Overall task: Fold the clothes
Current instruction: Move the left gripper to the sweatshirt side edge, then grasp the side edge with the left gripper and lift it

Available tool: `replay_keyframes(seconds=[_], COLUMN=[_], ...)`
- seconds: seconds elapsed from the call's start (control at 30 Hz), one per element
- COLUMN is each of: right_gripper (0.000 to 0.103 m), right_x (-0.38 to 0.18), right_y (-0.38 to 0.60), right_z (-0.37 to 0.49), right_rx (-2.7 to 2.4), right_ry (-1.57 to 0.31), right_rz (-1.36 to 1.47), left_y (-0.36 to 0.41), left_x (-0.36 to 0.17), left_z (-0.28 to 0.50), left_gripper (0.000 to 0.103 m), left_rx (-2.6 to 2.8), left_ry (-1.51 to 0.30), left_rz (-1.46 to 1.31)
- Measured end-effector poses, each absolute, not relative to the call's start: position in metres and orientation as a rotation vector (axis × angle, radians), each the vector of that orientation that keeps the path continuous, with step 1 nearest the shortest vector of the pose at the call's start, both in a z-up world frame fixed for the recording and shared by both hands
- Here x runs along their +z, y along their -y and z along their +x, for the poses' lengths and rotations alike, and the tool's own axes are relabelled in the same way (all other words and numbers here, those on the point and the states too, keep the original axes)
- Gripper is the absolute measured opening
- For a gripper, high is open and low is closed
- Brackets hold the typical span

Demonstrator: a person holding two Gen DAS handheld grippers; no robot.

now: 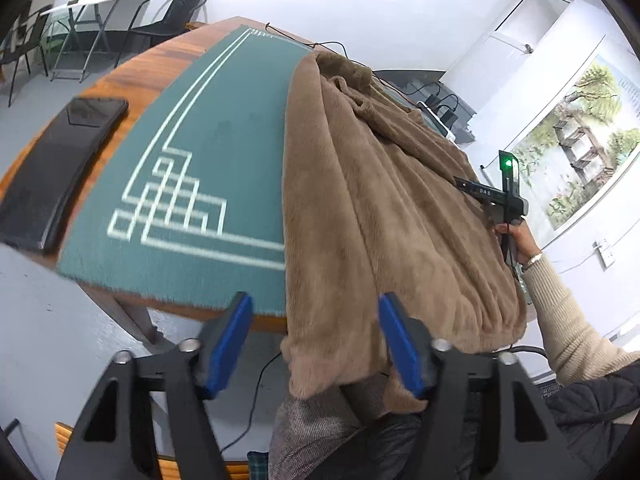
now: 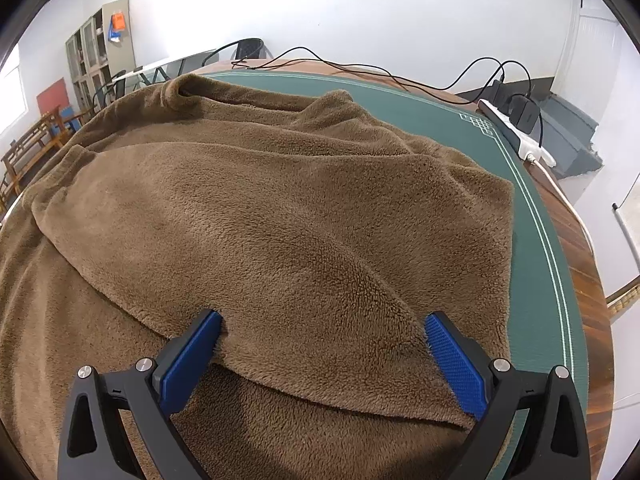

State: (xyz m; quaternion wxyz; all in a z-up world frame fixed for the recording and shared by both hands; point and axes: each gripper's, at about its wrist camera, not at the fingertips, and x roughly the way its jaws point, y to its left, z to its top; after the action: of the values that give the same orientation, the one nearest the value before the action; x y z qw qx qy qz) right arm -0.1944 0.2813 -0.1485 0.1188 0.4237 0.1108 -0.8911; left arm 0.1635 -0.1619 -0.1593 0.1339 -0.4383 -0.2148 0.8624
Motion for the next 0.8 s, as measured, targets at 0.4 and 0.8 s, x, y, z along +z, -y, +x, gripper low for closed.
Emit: replay_keyframes(seconds=[0.4, 0.8], right_gripper=[0.102, 0.102], right_x=[-0.148, -0.148], right_y=[-0.280, -0.280], right_z=[-0.193, -0.194], right_rx=[-2.615, -2.613], right_ry=[-0.339, -0.333], right_rz=[1.232, 1.233], left_y=[0.141, 0.132], left_x=[-0.162, -0.156], left_z=[0.119, 0.092], left_gripper=[0.051, 0.016], left_rx=[2.494, 2.471], left_ry=[0.506, 0.555], left_rz=[-1.268, -1.348])
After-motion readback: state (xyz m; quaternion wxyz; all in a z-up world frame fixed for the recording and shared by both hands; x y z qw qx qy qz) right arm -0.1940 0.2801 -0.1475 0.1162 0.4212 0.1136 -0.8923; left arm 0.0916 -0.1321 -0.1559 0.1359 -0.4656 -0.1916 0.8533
